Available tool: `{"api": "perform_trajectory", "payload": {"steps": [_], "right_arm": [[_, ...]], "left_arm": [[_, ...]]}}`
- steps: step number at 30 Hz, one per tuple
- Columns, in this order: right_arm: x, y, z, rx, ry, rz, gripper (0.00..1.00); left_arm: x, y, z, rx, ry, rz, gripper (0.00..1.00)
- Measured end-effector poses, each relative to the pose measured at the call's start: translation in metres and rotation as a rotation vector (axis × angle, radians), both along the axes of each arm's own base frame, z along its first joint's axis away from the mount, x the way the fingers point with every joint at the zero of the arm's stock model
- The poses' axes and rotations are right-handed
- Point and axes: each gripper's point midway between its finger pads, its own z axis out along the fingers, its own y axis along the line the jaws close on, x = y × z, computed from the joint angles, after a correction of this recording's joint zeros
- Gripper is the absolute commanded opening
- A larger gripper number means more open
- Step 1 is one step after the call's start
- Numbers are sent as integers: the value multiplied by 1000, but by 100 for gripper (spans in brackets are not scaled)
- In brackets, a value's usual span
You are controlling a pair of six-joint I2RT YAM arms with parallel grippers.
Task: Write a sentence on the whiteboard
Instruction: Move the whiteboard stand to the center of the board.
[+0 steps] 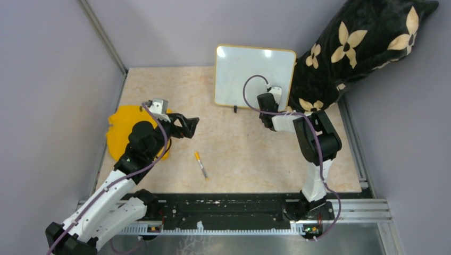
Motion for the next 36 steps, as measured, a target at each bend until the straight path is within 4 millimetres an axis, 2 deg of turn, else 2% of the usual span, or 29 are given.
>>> {"api": "perform_trajectory", "payload": {"steps": [9, 16, 24, 31, 36], "right_arm": [[0, -1, 0, -12, 2, 7, 16], [-1, 3, 1, -37, 3, 36, 0], [-9, 14, 0, -81, -13, 59, 0], [-32, 22, -1, -100, -22, 85, 0], [-59, 25, -1, -122, -15, 113, 0]], "left_arm": [[0, 0, -1, 1, 2, 0, 99], [0, 0, -1, 1, 2, 0, 99], [0, 0, 0, 0, 0, 0, 99], [-1, 0, 2, -4, -6, -4, 99], [-3, -1, 4, -7, -9, -11, 99]]}}
